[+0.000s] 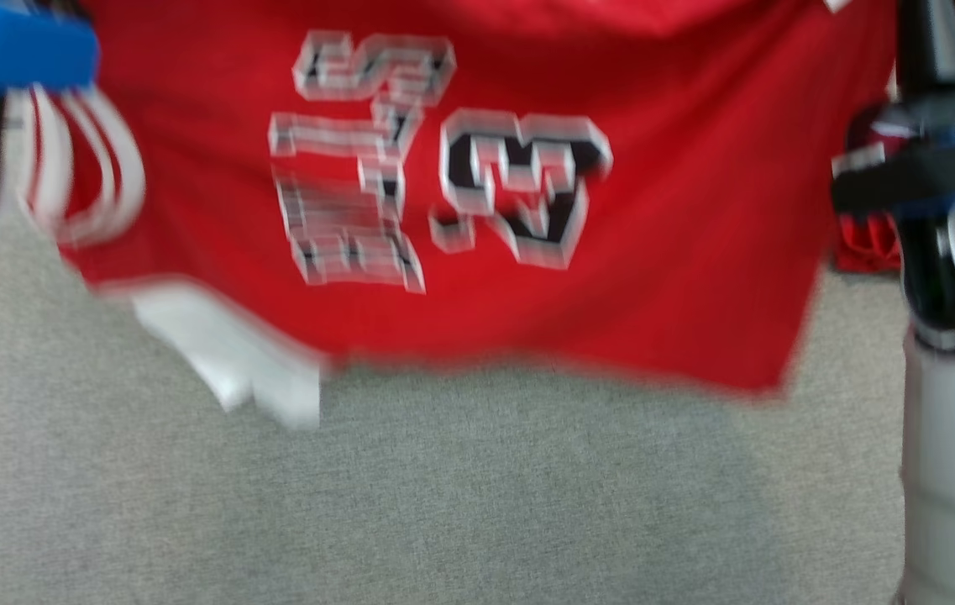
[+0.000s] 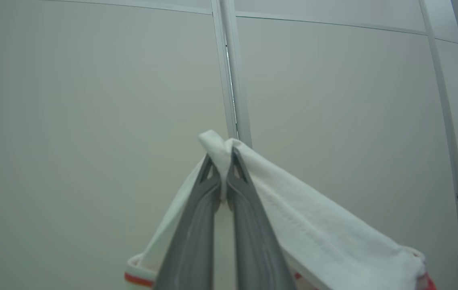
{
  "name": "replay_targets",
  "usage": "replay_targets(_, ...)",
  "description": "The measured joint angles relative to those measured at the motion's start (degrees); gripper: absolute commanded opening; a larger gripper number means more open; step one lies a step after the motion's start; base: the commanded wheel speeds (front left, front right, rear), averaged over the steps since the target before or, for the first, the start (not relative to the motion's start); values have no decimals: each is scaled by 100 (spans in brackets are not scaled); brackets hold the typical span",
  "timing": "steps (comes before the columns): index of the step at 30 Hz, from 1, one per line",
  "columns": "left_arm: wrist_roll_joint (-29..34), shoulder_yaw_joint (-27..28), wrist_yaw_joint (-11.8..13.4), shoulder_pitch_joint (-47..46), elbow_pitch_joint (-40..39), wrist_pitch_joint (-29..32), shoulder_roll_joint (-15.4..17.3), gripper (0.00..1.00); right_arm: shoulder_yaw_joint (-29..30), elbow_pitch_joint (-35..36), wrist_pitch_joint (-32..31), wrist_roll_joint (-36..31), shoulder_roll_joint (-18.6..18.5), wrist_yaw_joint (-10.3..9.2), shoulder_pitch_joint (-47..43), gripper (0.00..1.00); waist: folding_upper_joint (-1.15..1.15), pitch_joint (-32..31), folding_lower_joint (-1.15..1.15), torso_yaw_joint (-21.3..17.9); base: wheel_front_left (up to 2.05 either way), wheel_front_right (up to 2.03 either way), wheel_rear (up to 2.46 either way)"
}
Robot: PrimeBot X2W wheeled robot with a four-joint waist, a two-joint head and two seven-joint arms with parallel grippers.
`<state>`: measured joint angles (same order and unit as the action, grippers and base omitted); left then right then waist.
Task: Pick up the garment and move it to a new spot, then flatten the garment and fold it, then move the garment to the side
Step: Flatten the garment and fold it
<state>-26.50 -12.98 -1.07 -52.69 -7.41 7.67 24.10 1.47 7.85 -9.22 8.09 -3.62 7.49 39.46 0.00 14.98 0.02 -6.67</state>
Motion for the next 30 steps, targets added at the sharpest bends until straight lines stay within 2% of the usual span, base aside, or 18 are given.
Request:
replay_targets(7,460,-105,-107,-1490,1605,-614,-100,0,37,-1994,480,-485,36,0,1938,0,0,580,0,7,0,0,0)
replay_targets(13,631,-302,-176,-1997,2648,-1169,-404,0,-102,-3388,845,-728,68,0,2752,0,0,1096,0,7,0,0,0)
replay_targets(22,297,-392,-344,-1249,3530,-1978,-775,0,-36,-5182,1806,-833,75,0,2817,0,0,1704,0,361,0,0,0)
replay_targets(26,145,-315,-433,-736,3426,-2170,-766,0,-116,-5646,2115,-782,77,0,2615,0,0,1786,0,518,0,0,0)
replay_targets(30,-35,-116,-459,-21,3012,-2242,-719,0,-178,-5765,2301,-633,80,0,2303,0,0,1685,-1,581,0,0,0)
